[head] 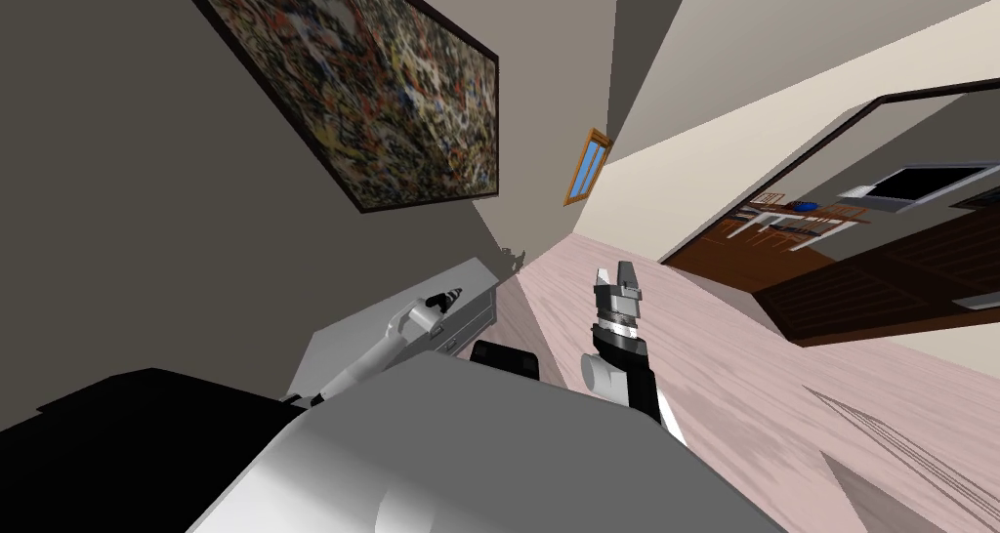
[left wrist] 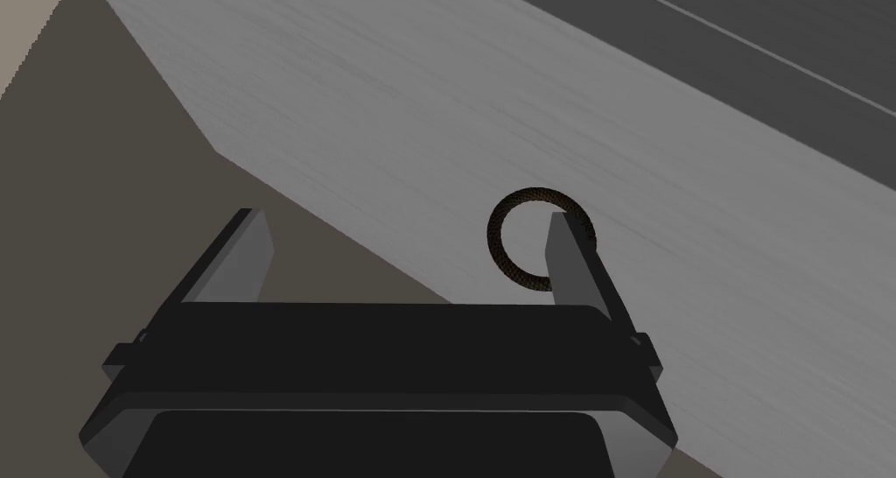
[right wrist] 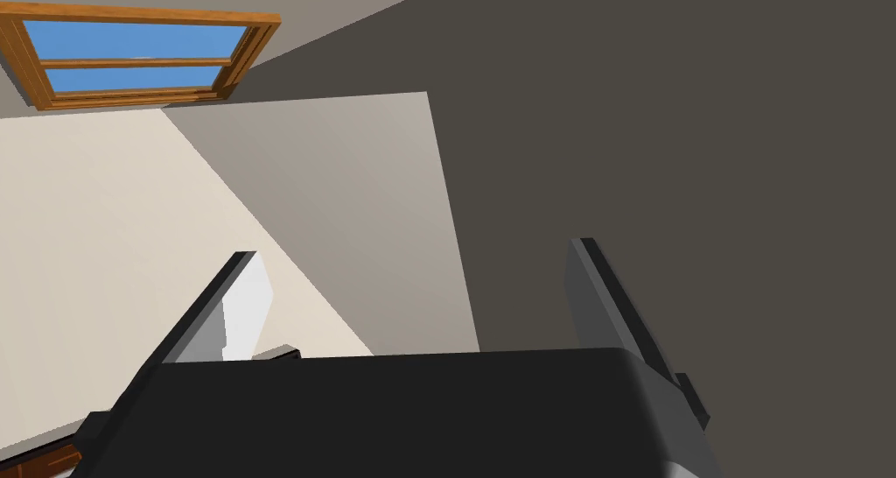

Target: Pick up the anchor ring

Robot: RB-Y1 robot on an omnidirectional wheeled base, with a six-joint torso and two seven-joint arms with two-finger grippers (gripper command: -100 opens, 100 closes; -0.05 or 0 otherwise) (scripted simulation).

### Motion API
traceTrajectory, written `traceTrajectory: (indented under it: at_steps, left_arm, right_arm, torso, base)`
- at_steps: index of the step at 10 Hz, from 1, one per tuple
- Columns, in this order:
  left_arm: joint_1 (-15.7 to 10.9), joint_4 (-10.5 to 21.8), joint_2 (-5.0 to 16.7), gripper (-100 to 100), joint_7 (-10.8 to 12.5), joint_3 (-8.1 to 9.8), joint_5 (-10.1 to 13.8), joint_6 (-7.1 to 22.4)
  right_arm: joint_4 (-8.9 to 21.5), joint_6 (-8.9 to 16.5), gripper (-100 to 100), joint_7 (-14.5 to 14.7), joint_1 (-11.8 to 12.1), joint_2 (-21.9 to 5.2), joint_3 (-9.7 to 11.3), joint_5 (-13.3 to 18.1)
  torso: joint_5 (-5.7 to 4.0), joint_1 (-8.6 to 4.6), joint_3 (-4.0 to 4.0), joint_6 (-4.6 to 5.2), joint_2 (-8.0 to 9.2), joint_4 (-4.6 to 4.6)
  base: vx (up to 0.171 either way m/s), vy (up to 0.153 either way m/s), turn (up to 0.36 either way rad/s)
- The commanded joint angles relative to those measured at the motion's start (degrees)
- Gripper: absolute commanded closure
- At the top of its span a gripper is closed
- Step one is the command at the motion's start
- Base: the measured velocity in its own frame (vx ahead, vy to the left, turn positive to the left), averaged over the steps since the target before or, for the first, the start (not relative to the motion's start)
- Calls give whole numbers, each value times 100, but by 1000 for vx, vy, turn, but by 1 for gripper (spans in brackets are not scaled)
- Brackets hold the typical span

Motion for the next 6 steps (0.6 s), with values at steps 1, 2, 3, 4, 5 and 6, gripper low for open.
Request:
traceTrajectory:
  at_steps: [1,2,3,4,5,6]
  left_arm:
    - [-71,155,123,-100,-20,-25,51,272]
    - [-113,242,186,-100,-29,-41,71,419]
    - [-149,315,241,-100,-36,-55,88,542]
    - [-175,372,288,-100,-42,-65,100,637]
    - [-192,411,324,-100,-45,-72,109,702]
    - [-166,371,318,-100,-47,-57,122,639]
  right_arm:
    - [0,0,0,0,0,0,0,0]
    - [0,0,0,0,0,0,0,0]
    - [0,0,0,0,0,0,0,0]
    - [0,0,0,0,0,0,0,0]
    - [0,0,0,0,0,0,0,0]
    - [0,0,0,0,0,0,0,0]
  torso:
    - [0,0,0,0,0,0]
    - [1,3,0,0,0,0]
    - [1,5,1,0,1,0]
    - [1,6,1,-1,3,0]
    - [1,5,1,-1,2,1]
    - [1,3,1,-1,1,0]
  base:
    - [5,27,-72]
    - [1,32,-76]
    - [-2,33,-53]
    - [3,30,-35]
    - [3,24,-26]
    - [1,10,-5]
